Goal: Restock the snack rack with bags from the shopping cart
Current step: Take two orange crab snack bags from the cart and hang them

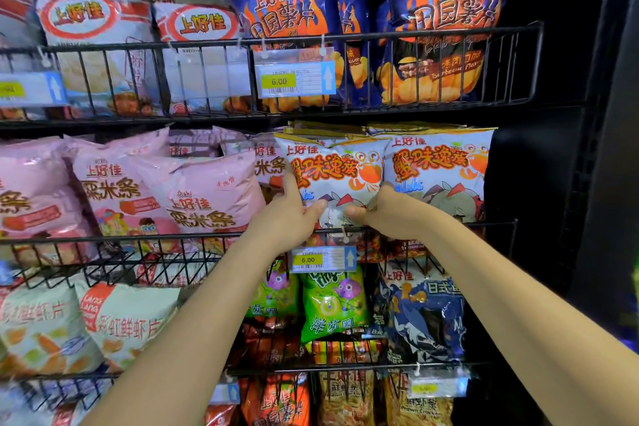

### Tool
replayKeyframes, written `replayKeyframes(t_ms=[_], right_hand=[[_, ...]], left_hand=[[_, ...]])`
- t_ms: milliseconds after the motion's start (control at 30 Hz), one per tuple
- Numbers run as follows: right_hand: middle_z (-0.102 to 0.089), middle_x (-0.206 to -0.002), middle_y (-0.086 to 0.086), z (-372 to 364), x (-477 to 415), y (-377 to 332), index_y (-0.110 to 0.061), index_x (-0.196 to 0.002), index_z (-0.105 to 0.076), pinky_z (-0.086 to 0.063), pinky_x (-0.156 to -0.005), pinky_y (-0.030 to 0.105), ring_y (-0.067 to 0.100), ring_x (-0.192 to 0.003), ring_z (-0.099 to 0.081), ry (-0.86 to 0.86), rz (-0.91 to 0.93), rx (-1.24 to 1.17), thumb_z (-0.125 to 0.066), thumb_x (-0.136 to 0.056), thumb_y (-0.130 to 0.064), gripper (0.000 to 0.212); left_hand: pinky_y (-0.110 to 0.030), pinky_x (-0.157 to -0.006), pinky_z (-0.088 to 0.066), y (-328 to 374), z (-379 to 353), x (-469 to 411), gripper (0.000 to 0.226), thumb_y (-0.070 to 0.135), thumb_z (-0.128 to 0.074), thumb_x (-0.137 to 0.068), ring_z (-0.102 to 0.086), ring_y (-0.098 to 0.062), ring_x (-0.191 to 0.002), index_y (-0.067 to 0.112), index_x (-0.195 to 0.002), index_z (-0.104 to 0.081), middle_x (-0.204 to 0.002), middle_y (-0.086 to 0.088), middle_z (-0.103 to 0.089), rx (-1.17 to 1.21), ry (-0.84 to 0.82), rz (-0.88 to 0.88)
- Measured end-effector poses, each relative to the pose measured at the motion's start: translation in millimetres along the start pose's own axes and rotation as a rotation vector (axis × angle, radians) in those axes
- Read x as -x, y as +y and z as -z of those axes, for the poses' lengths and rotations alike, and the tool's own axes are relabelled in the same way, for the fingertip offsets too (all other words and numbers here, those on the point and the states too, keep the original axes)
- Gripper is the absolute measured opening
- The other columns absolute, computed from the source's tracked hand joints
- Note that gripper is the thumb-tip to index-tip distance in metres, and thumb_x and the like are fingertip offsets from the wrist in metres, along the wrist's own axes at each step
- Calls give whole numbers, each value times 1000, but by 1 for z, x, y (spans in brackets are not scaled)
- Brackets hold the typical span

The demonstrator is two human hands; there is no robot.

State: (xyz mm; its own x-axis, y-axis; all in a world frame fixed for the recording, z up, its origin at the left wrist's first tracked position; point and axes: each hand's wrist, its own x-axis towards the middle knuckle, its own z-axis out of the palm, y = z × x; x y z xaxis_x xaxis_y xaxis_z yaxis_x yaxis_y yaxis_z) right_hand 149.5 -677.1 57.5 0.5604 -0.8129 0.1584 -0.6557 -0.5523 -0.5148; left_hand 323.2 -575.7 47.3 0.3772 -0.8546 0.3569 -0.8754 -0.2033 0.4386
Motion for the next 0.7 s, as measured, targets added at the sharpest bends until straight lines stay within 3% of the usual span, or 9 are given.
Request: replayKeyframes(t_ms=[67, 133, 233, 400, 467, 600, 700], right_hand=[[-65, -99, 14, 0, 5, -2, 11, -142, -36, -42, -58, 26, 27, -87, -63, -14, -19, 52, -49, -97, -65, 90], [-64, -91, 9, -1, 9, -1, 7, -144, -29, -42, -55, 27, 22, -81, -62, 39, -11, 55, -50, -94, -69, 94], [-57, -76, 1, -3, 15, 3, 3, -135, -37, -42, -55, 29, 13, -67, -55, 126, 24, 30, -52, -93, -69, 85], [-58, -85, 2, -2, 33, 7, -12, -109, -42, -47, -61, 36, 18, -73, -58, 204, 80, 46, -54, -93, -68, 60], [-60, -90, 3, -3, 42, 11, -14, -113, -43, -49, -62, 37, 20, -78, -61, 234, 123, 68, -56, -93, -66, 58], [-55, -134, 1, -5, 65, 23, -20, -146, -38, -53, -88, 37, 23, -119, -57, 371, 250, 263, -59, -95, -59, 68], [-49, -145, 4, -7, 88, 38, -21, -154, -34, -49, -100, 38, 26, -130, -50, 432, 304, 372, -66, -94, -52, 75]], left_hand=[[-47, -103, -50, 1, 0, 3, 95, 62, -42, -102, -57, -36, -129, 23, -161, 22, -159, -19, -40, 14, 26, -10], [-47, -102, -51, 2, -2, 8, 96, 64, -43, -101, -56, -36, -130, 22, -162, 18, -158, -17, -42, 8, 83, -23], [-48, -100, -49, 8, -8, 19, 99, 63, -44, -101, -50, -36, -137, 16, -162, 18, -161, -17, -36, -21, 173, -27], [-47, -106, -44, 11, -8, 44, 101, 57, -52, -100, -36, -33, -146, 9, -163, 12, -162, -15, -29, -37, 244, -28], [-48, -108, -43, 10, -9, 58, 97, 53, -55, -99, -32, -32, -148, 11, -164, 4, -163, -12, -27, -69, 303, -61], [-50, -115, -39, 20, -16, 78, 77, 43, -63, -96, -33, -34, -145, 14, -159, -29, -158, -13, -31, -195, 369, -235], [-55, -114, -40, 34, -28, 81, 69, 39, -69, -92, -39, -37, -142, 15, -152, -46, -151, -16, -42, -292, 332, -364]])
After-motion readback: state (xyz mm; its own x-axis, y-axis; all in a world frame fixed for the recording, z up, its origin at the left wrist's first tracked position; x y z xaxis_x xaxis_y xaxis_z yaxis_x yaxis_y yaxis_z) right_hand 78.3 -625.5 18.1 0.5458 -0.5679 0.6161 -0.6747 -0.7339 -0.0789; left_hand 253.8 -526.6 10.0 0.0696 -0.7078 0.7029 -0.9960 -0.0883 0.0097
